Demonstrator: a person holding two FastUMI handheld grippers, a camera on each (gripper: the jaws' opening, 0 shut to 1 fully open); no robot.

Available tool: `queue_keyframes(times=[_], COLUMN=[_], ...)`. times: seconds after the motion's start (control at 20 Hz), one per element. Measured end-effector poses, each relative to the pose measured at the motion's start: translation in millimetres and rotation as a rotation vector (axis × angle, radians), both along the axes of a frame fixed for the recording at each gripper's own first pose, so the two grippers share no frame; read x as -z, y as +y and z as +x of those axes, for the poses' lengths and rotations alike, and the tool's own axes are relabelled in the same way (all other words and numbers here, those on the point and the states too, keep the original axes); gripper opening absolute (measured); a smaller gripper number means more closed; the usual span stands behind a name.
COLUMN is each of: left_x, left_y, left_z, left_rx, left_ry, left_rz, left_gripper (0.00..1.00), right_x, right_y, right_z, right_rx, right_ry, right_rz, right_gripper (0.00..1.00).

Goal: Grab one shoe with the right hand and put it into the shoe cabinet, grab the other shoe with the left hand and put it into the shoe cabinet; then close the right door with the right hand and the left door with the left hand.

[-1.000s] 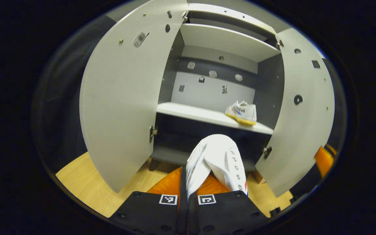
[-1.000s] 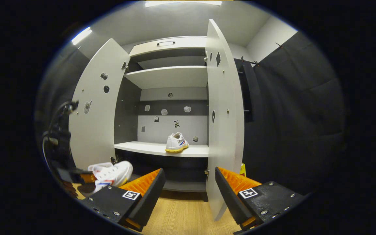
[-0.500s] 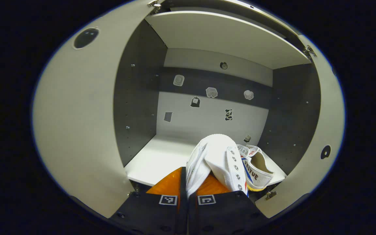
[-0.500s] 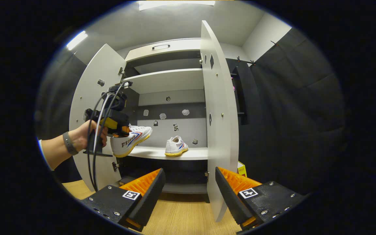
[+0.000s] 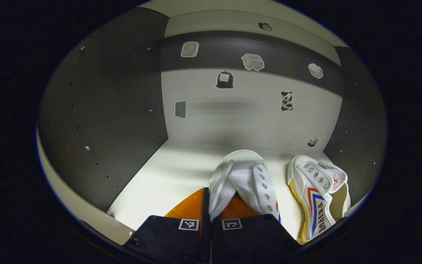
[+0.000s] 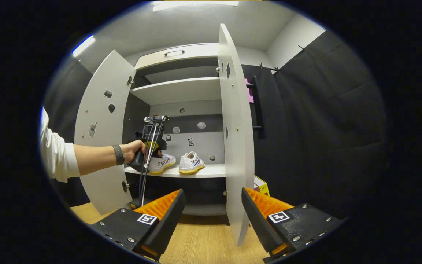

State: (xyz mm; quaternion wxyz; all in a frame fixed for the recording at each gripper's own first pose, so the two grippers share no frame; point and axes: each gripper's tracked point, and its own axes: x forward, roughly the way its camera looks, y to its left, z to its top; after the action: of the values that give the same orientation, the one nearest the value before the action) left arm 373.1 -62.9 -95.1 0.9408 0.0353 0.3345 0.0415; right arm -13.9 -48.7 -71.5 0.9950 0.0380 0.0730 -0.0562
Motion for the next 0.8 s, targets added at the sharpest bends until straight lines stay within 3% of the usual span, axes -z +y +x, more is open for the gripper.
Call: queue_keyframes(times=[0.15, 0.25, 0.45, 0.5, 0.65, 0.8], left_x=[0.8, 0.0, -2.8, -6.1, -18.6, -32.4], left_y=[-0.8, -7.9, -11.7, -11.1, -16.6, -13.1], left_z=[1.0, 0.7, -5.3, -8.6, -17.4, -32.4], left_rx=[0.016, 0.031, 0.040, 0.047, 0.109, 0.122], left_ry=[0.005, -0.002, -0.009, -0.011, -0.039, -0.084], left_rz=[0.000, -0.055, -0.134, -0.129, -0.100, -0.064], left_gripper=[0.08, 0.10, 0.33, 0.44, 0.49, 0.66], right_x=[7.8, 11.1, 9.2, 6.7, 5.0, 4.4], right_y=[-0.6, 0.9, 9.0, 12.0, 18.6, 23.2], right_z=[0.5, 2.8, 4.1, 5.8, 11.8, 12.9], right_rx=[-0.004, -0.011, -0.035, -0.043, -0.060, -0.074], right_ry=[0.021, 0.033, 0.024, 0.020, 0.013, 0.013], right_rz=[-0.002, 0.005, 0.009, 0.008, 0.016, 0.028], right_gripper=[0.94, 0.94, 0.94, 0.94, 0.94, 0.94])
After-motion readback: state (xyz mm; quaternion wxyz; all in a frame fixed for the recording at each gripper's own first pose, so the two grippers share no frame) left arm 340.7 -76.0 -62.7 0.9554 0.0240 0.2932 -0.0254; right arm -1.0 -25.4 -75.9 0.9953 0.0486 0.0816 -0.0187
